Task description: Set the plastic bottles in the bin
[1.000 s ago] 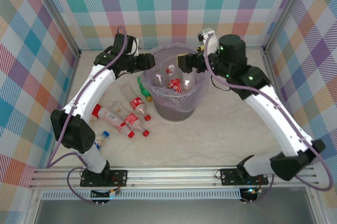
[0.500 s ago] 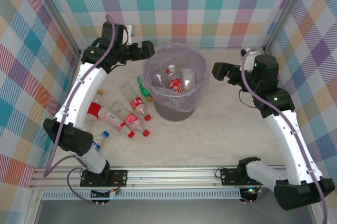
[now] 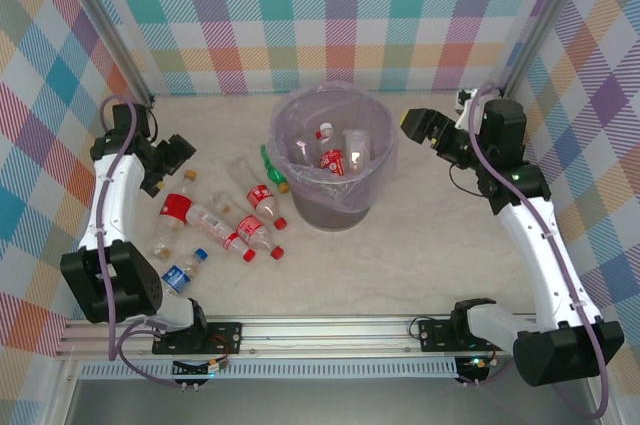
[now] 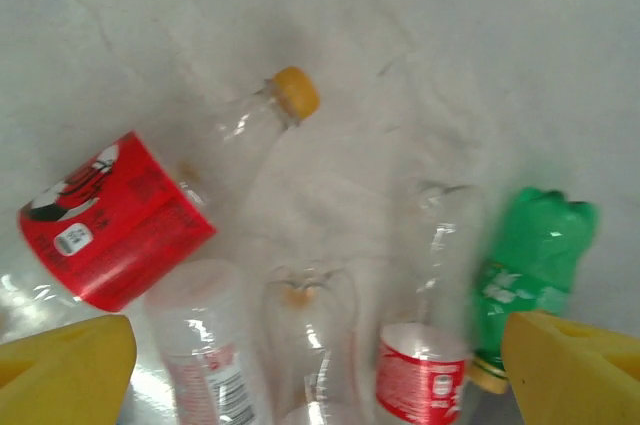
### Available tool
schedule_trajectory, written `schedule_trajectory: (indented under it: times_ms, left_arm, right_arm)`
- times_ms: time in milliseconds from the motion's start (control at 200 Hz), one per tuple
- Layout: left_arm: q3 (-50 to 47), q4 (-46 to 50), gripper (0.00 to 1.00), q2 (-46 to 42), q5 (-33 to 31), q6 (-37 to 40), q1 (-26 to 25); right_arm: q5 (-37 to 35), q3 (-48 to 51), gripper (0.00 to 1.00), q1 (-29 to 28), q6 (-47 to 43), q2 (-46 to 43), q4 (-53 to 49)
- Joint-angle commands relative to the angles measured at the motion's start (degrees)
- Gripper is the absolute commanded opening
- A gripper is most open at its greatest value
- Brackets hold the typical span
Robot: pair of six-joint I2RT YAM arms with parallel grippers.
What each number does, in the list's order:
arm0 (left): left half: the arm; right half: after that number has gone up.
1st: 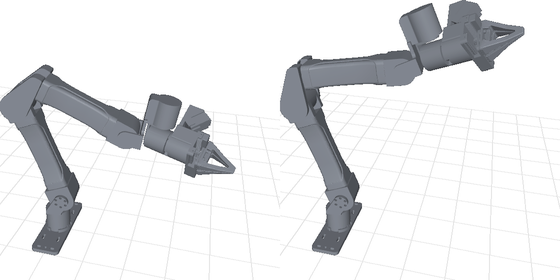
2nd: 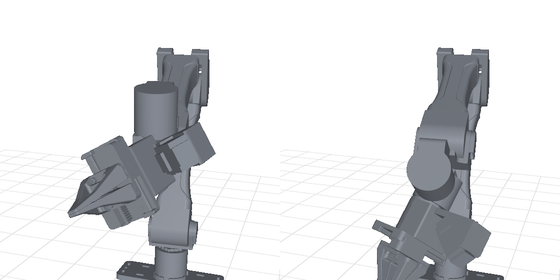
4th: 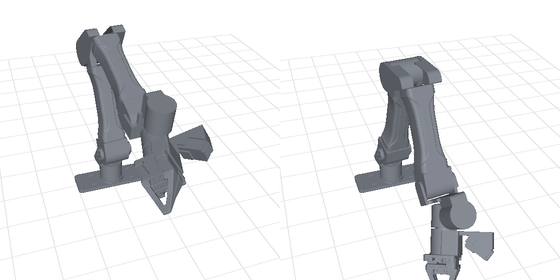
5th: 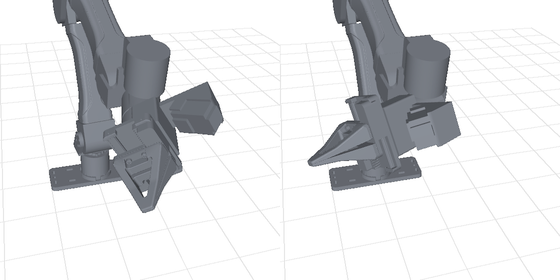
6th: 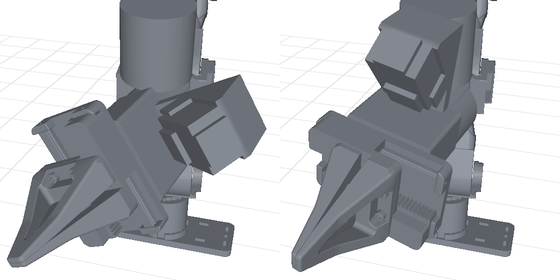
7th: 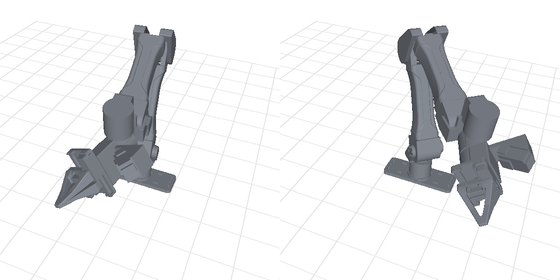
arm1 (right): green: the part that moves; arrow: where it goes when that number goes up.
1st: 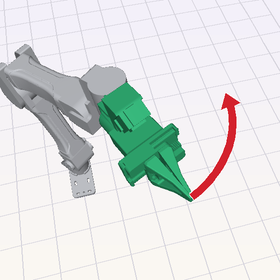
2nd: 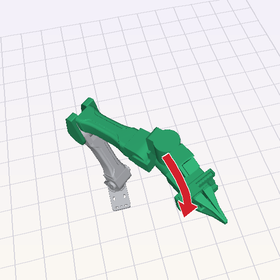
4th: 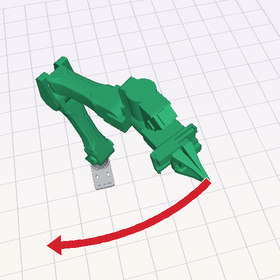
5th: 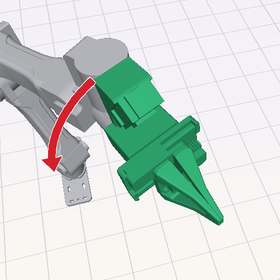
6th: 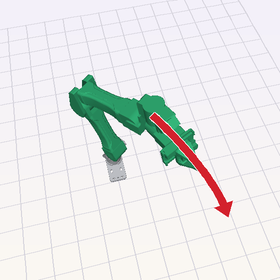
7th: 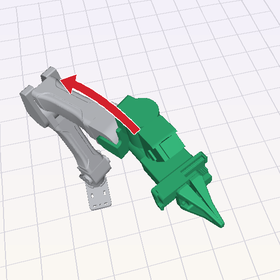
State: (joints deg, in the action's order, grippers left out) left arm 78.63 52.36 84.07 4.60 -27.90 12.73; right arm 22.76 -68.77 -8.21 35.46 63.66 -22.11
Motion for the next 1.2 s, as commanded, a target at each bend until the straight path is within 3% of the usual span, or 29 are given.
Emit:
schedule_trajectory:
  times_ms: [0, 145, 490, 615, 1195]
  left_arm:
    - [6.68, 2.06, 0.93, 5.62, -8.34, 7.07, -0.34]
    - [3.77, 0.84, 0.92, 9.43, -13.33, 12.79, -0.45]
    - [-1.57, -4.06, 0.90, 12.42, -11.17, 21.75, -0.45]
    - [-1.07, -4.10, 0.89, 16.07, -11.64, 23.20, -0.34]
    - [-0.66, -8.34, 0.84, 23.40, -9.30, 28.10, -0.50]
  right_arm:
    - [1.59, 1.94, 1.00, 0.39, 3.08, 1.75, 6.55]
    - [7.21, 11.10, 0.99, -0.52, 9.38, 2.84, 18.52]
    - [6.66, 12.29, 0.99, -0.67, 7.49, 2.41, 18.18]
    - [7.06, 14.38, 0.99, -2.04, 9.59, 2.56, 21.70]
    - [6.14, 11.93, 0.99, -5.24, 8.26, 3.67, 19.38]
